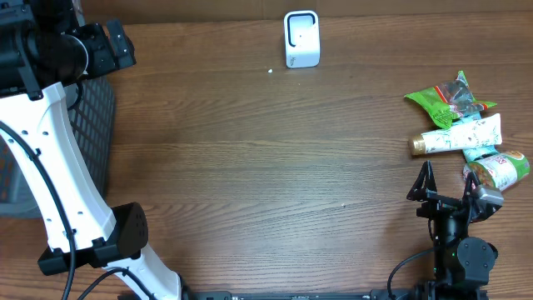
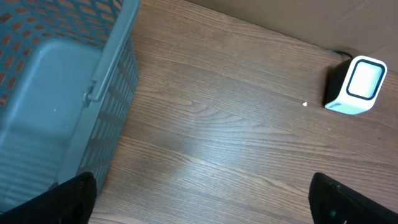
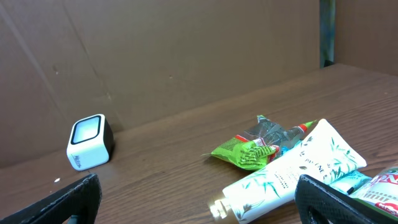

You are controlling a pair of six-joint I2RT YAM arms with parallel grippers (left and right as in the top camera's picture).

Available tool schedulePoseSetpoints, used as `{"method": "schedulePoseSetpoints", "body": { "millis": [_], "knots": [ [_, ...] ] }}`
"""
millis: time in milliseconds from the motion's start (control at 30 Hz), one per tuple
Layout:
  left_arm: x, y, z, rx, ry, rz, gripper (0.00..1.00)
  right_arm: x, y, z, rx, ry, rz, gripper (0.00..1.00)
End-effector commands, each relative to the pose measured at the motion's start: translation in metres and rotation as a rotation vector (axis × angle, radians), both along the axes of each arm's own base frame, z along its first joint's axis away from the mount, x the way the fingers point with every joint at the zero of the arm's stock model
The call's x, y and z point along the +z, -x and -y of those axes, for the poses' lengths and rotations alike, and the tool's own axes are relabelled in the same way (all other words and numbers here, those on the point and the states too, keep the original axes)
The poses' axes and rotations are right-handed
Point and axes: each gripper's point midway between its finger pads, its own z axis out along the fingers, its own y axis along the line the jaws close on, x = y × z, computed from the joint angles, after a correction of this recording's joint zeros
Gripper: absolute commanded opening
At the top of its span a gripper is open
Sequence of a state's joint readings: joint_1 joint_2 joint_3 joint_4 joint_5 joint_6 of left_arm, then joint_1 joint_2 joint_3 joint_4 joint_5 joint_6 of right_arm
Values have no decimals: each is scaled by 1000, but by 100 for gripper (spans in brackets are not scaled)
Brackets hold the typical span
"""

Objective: Scan the item barcode

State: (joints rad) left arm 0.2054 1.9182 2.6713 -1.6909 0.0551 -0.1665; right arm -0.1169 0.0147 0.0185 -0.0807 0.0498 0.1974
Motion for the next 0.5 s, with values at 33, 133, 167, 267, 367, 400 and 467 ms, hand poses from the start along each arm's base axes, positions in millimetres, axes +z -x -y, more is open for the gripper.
{"method": "schedulePoseSetpoints", "body": {
  "millis": [33,133,167,267,367,400,467],
  "knots": [
    [0,0,-2,15,4,2,100,-2,0,-3,13,8,2,100],
    [0,0,-2,15,4,2,100,-2,0,-3,13,8,2,100],
    [0,0,-2,15,4,2,100,-2,0,-3,13,9,2,100],
    [0,0,-2,15,4,2,100,-2,0,-3,13,8,2,100],
    [0,1,-7,8,-41,-6,100,-2,0,-3,13,9,2,100],
    [0,2,-11,6,-72,-12,100,-2,0,-3,13,9,2,100],
    [-1,2,-16,20,-96,-22,100,-2,0,-3,13,9,2,100]
  ]
}}
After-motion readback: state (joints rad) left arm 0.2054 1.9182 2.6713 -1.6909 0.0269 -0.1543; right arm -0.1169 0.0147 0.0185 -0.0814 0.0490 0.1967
